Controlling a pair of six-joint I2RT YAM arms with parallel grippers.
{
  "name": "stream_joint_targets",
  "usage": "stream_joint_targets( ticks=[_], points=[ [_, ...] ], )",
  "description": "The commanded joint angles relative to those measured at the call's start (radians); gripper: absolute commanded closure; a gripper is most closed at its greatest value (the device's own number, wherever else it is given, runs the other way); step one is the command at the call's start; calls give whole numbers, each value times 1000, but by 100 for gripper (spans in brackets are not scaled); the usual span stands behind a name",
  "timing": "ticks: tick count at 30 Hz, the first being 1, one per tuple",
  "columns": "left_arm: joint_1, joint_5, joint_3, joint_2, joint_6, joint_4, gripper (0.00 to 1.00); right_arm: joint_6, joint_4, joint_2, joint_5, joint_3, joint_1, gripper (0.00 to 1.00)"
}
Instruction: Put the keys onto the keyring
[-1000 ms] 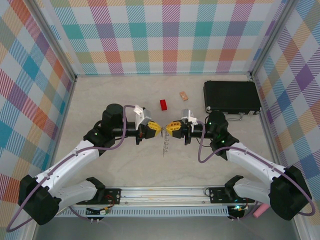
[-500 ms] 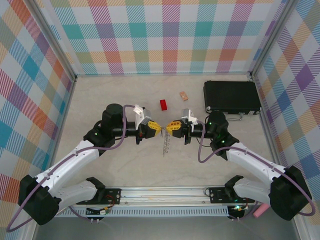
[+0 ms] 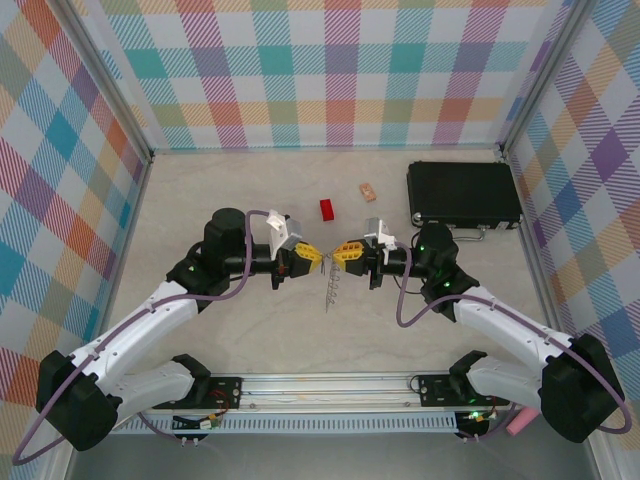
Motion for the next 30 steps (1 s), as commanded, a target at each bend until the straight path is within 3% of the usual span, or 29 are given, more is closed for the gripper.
stream_joint_targets(
  ticks=[1,30],
  points=[
    [7,-1,-9,-10,-8,30,100,-1,48,-17,-22,4,4,100],
    [7,32,-1,6,-17,44,100,12,56,13,-43,19,9,100]
  ],
)
